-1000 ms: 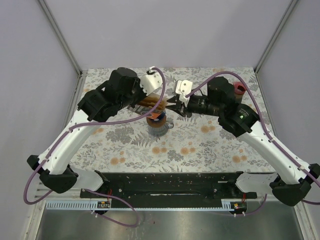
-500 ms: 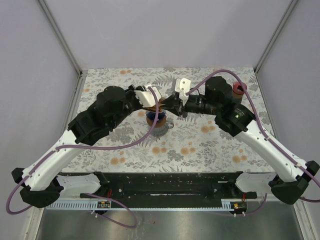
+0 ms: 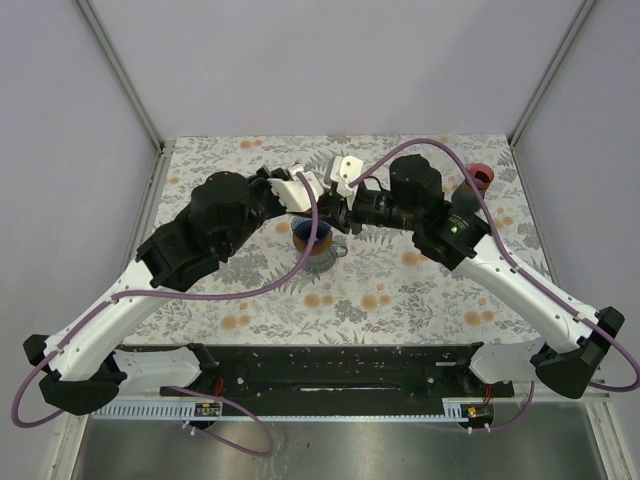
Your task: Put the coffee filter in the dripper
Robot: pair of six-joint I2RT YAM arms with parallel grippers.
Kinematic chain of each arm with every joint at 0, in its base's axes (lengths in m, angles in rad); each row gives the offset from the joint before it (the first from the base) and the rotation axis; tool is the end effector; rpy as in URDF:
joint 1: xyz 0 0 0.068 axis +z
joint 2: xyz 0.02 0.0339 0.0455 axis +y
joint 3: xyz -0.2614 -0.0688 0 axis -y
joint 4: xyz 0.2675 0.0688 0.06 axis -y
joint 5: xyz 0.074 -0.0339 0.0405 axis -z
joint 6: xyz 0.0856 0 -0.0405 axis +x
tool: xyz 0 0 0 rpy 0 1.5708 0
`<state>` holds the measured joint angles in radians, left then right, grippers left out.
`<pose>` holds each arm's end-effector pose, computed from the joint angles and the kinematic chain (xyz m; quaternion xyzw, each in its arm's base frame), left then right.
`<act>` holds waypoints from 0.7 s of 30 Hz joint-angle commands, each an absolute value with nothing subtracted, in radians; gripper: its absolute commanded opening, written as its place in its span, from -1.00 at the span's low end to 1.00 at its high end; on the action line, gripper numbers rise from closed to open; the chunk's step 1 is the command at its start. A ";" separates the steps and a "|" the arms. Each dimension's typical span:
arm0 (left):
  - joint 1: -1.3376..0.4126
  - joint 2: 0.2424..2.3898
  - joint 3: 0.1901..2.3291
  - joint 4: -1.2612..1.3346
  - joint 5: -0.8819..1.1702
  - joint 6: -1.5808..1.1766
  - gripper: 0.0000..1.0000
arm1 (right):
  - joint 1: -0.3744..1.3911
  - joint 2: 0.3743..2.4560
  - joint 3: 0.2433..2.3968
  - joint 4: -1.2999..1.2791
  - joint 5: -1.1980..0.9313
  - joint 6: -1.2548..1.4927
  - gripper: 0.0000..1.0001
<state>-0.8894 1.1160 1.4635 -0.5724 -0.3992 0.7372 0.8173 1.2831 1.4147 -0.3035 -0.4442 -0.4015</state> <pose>0.2055 -0.2006 0.4617 0.4720 0.6164 0.1082 0.6209 0.2141 0.2820 0.4329 -0.5435 0.5309 0.2945 0.5797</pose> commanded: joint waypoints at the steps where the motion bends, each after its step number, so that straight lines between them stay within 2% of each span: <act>1: -0.896 1.095 1.457 -0.500 -0.431 0.746 -1.00 | 0.827 1.307 1.479 -0.256 -0.368 -0.353 -0.28; 10: -0.900 1.092 1.457 -0.500 -0.423 0.742 -1.00 | 0.827 1.362 1.512 -0.216 -0.331 -0.296 -0.24; 17: -0.902 1.088 1.454 -0.502 -0.433 0.750 -1.00 | 0.828 1.342 1.505 -0.186 -0.382 -0.264 -0.19; 21: -0.902 1.086 1.453 -0.500 -0.433 0.753 -1.00 | 0.825 1.315 1.482 -0.184 -0.364 -0.275 -0.32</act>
<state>-0.8955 1.1130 1.4612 -0.5720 -0.4015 0.7414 0.8185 1.3670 1.4769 -0.2440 -0.3614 -0.2863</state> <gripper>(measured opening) 0.023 0.376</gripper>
